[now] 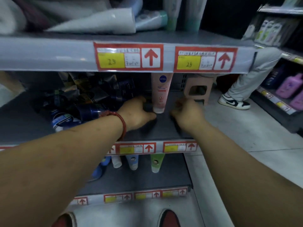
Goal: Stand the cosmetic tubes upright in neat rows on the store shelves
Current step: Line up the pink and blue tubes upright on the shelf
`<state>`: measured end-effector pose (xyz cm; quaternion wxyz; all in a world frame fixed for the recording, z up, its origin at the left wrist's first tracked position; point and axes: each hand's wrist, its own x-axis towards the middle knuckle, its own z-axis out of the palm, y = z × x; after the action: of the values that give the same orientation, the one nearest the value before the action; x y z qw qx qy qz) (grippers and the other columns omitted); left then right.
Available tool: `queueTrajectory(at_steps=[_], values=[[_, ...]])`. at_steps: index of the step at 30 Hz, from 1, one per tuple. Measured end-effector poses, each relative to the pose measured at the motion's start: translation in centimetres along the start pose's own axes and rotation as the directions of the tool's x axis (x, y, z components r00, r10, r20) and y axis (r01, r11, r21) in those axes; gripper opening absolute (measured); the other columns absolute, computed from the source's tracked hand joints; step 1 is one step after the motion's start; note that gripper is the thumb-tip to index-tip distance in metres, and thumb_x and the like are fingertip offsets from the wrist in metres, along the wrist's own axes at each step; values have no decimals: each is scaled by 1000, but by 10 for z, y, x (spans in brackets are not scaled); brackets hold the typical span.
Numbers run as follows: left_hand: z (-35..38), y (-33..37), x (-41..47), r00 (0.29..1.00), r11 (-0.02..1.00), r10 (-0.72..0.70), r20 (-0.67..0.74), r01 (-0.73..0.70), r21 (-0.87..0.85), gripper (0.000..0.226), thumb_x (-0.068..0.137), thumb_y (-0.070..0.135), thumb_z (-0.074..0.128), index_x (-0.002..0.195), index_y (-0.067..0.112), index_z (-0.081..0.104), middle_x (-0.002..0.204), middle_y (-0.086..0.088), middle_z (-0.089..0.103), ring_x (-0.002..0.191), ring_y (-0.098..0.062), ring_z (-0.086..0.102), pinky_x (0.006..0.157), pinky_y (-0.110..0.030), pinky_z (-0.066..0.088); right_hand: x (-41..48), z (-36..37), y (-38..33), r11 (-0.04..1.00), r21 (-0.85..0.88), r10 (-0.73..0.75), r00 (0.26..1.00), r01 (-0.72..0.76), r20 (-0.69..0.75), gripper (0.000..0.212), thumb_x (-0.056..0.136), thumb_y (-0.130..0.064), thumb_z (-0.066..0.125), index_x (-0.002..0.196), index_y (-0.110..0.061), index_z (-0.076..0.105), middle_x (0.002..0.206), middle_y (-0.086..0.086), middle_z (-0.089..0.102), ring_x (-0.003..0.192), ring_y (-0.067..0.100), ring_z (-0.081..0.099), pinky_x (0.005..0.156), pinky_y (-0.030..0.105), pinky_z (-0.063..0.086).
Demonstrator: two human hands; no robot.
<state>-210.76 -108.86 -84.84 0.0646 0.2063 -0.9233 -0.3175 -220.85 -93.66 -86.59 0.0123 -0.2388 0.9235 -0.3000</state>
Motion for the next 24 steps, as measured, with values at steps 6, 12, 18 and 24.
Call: queueTrajectory(at_steps=[6,12,18,24], values=[[-57,9,-58,978,910,186,96,-208,358,70,82,42,76,142,19,47,142,-7,54,126,-27,54,103,-37,48,-65,-42,-48,955,-237,-153,982,176,112,58,89,-26,69,142,-15,48,139,11,53,125,27,51,99,34,43],[-114,16,-117,963,889,216,162,-263,375,78,84,45,76,147,19,39,142,-6,52,129,-22,51,107,-33,44,-115,-94,-108,923,-280,-205,952,265,225,64,87,-33,72,143,-21,45,142,6,52,127,24,51,104,35,45],[-164,29,-162,965,922,237,110,-259,290,75,82,46,78,144,22,43,133,-2,60,119,-17,58,100,-29,48,-147,-141,-159,924,-240,-255,946,299,198,61,83,-38,76,137,-26,51,129,0,61,112,19,61,96,36,52],[-214,41,-187,957,907,291,-14,-271,321,67,84,48,75,140,25,46,129,1,62,114,-18,59,96,-31,50,-156,-170,-201,923,-194,-322,943,334,88,62,80,-40,77,135,-26,52,125,-3,63,104,15,61,80,26,44]])
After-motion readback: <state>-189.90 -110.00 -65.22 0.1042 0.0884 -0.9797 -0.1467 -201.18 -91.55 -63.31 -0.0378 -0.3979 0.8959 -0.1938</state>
